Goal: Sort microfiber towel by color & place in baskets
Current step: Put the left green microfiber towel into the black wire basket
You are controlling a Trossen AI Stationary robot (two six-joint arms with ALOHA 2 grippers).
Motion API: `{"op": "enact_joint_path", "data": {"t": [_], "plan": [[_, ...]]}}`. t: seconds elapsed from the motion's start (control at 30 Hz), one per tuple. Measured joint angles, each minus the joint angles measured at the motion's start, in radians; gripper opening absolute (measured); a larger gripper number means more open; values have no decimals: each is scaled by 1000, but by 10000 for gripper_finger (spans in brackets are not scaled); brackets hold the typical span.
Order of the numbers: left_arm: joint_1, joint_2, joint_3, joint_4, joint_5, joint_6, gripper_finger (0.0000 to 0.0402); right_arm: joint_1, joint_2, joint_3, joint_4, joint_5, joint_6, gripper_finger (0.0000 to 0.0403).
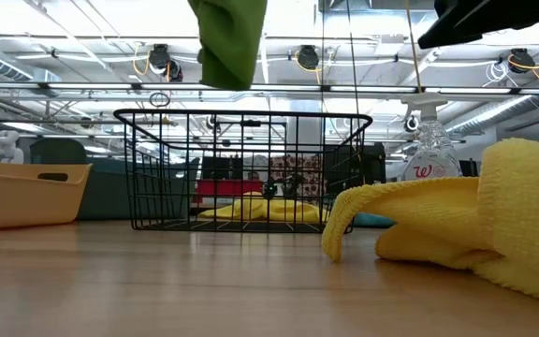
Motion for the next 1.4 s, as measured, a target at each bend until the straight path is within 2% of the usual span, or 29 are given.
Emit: {"op": "enact_joint_path", "data": {"t": [0.07, 0.23, 0.33, 0.4, 0.53, 0.67, 0.73, 0.87, 1.03, 1.13, 1.27, 1.4], "plan": [[12, 0, 0, -10, 10, 36, 36, 0, 0, 0, 0, -1, 5, 255], [64, -64, -1, -140, -128, 7, 32, 0, 0, 0, 0, -1, 10, 255], [113, -123, 0, -200, -101, -35, 29, 0, 0, -1, 0, -4, 15, 255], [144, -138, 0, -193, -16, -37, 28, 0, 0, -1, 6, -9, 11, 255], [160, -126, -5, -124, 222, 10, 27, 0, 0, -1, 27, -10, 8, 255], [168, -97, -74, 109, 510, 233, 27, 0, 0, -1, 37, -10, 8, 255], [167, -88, -103, 252, 589, 335, 30, 0, 0, -1, 36, -10, 9, 255], [166, -87, -132, 466, 596, 466, 34, 0, 0, -1, 36, -33, 12, 255], [198, -87, -133, 497, 576, 519, 36, 2, 0, -1, 34, -84, 11, 255], [226, -87, -133, 386, 527, 457, 36, 3, 0, -1, 31, -89, 11, 255], [247, -87, -134, 172, 432, 236, 37, 3, 0, -1, 19, -89, 12, 255], [242, -87, -135, 121, 416, 136, 37, 3, 0, -1, 11, -88, 11, 255]]}}
